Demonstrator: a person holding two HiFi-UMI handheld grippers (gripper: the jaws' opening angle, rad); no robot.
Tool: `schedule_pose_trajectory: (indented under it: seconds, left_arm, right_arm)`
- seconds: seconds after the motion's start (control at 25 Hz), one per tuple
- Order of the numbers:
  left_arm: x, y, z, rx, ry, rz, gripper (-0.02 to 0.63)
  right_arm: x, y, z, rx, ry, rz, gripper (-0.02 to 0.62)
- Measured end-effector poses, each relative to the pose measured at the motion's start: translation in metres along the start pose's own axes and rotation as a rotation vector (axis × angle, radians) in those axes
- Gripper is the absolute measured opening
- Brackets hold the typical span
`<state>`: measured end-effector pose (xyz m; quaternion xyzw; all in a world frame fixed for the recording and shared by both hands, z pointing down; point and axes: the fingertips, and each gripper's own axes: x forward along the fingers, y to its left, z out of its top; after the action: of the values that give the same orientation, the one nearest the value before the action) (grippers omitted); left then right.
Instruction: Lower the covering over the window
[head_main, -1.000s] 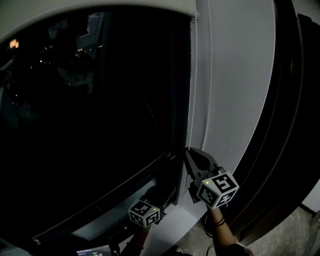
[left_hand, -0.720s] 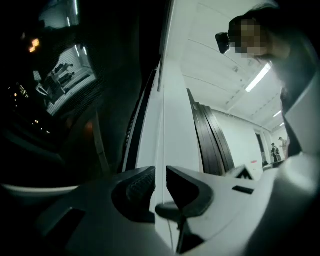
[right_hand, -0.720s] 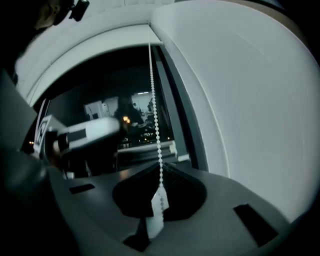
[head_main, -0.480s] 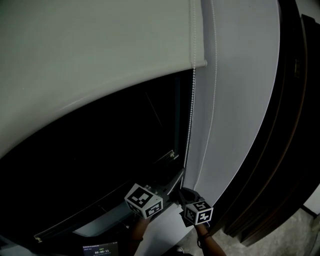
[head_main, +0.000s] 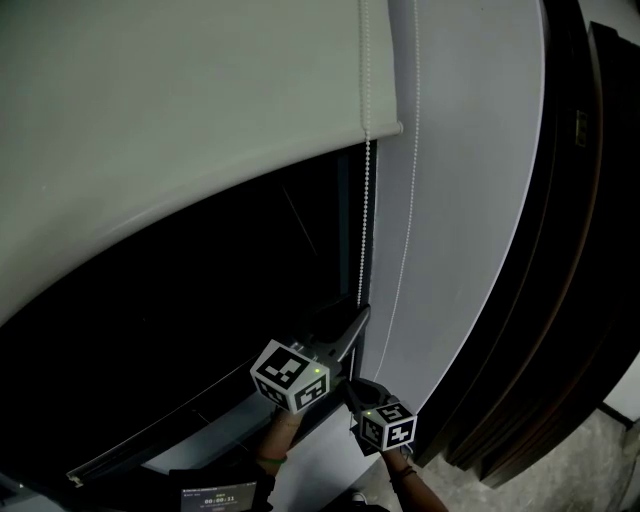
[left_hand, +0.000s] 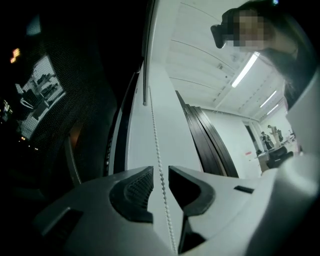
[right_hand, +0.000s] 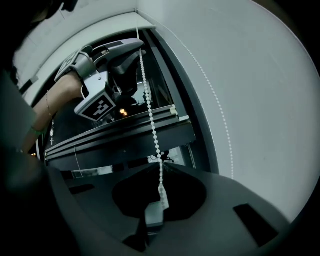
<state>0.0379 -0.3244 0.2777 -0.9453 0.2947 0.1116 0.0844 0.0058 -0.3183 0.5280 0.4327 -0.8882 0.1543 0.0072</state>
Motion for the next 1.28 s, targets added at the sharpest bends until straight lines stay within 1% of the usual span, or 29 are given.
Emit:
schedule_pose_trajectory:
  seconds: [0.16,0.24,0.44,0.52,0.64,0.76,0.88,0.92,0.96,1.0,1.04,1.08,1.12,1.2,1.28]
  left_arm:
    - [0.003,0.001,0.001,0.008,-0.009,-0.008,0.077]
    - [0.003,0.000,0.001,0.007,-0.013,-0.009,0.023]
    - [-0.001,0.001,0.004,-0.012,-0.044,0.000,0.014]
    - [-0.006,0.002,0.009,-0.023,-0.053,0.009,0.012]
    - [-0.016,0.006,0.010,-0.024,-0.084,0.020,0.011]
    - [-0.022,0.007,0.012,-0.006,-0.081,0.039,0.011]
    - [-0.024,0.005,0.012,-0.011,-0.110,0.039,0.011]
    - [-0.025,0.005,0.010,-0.007,-0.105,0.041,0.011]
    - [-0.025,0.004,0.004,0.008,-0.077,0.041,0.011]
    - [-0.026,0.002,-0.008,0.026,-0.030,0.040,0.009]
    - [-0.028,0.000,-0.025,0.034,0.025,0.037,0.009]
    - [-0.031,-0.002,-0.045,0.021,0.071,0.035,0.009]
    - [-0.036,-0.004,-0.064,-0.013,0.101,0.035,0.009]
    - [-0.048,-0.008,-0.097,-0.098,0.131,0.045,0.009]
    - [-0.060,-0.016,-0.125,-0.126,0.184,0.052,0.009]
  right_arm:
    - [-0.001,-0.001,0.000,-0.001,-0.003,-0.003,0.021]
    - [-0.002,0.000,0.001,0.008,-0.008,0.002,0.021]
    - [-0.010,0.002,0.002,0.032,-0.034,-0.003,0.021]
    - [-0.015,0.003,-0.001,0.014,-0.029,-0.020,0.021]
    - [-0.026,-0.001,-0.007,-0.028,0.005,-0.070,0.021]
    - [-0.043,-0.009,0.002,-0.005,-0.029,-0.097,0.023]
    - [-0.060,-0.016,0.024,0.045,-0.095,-0.111,0.023]
    - [-0.065,-0.016,0.033,0.058,-0.116,-0.110,0.022]
    - [-0.070,-0.014,0.042,0.072,-0.135,-0.104,0.023]
    - [-0.075,-0.011,0.052,0.084,-0.154,-0.096,0.022]
    - [-0.080,-0.008,0.061,0.088,-0.174,-0.092,0.023]
    - [-0.085,-0.008,0.068,0.079,-0.191,-0.097,0.023]
    - [-0.089,-0.009,0.075,0.065,-0.206,-0.106,0.023]
    - [-0.097,-0.007,0.089,0.046,-0.227,-0.106,0.022]
    - [-0.102,-0.003,0.105,0.027,-0.252,-0.092,0.023]
